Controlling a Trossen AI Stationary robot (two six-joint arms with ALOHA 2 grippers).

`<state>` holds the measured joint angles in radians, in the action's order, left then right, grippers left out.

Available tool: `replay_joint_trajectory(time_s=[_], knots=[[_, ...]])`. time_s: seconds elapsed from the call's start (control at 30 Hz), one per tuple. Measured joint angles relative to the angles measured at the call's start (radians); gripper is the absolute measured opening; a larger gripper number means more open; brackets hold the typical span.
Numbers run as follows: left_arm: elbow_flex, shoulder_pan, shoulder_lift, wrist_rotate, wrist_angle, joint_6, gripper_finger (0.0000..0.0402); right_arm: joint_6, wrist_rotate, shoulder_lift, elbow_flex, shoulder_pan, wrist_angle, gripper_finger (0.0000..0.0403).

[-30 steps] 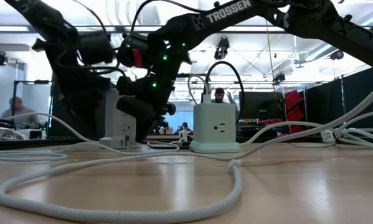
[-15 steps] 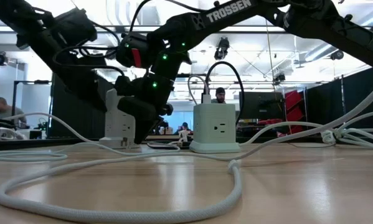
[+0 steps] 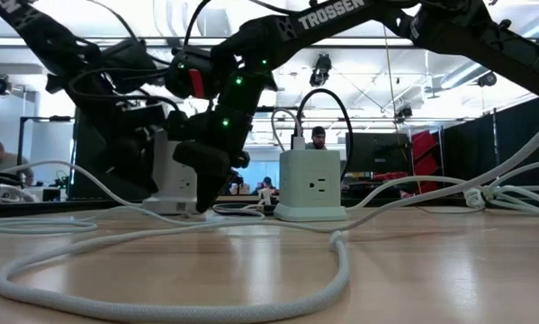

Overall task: Insert USB
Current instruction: Insert the light blue charger cable into the top white outlet extension

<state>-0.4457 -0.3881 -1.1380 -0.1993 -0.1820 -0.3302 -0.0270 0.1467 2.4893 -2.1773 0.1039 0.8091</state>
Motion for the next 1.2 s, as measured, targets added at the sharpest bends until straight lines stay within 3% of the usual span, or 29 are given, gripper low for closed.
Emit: replay_joint_trajectory(time_s=[0.3,0.57,1.2], knots=[[0.001,0.001,-0.042,0.055,0.027,0.130,0.0313,0.054,0.082,0.000,0.003,0.022,-0.002,0.0000],[0.002,0.004,-0.034,0.112,0.067,0.181,0.0313,0.075,-0.025,0.000,0.014,0.040,0.014,0.0000],[0.003,0.012,-0.036,0.130,0.074,0.215,0.0314,0.161,-0.027,0.000,0.026,0.041,-0.015,0.0000]])
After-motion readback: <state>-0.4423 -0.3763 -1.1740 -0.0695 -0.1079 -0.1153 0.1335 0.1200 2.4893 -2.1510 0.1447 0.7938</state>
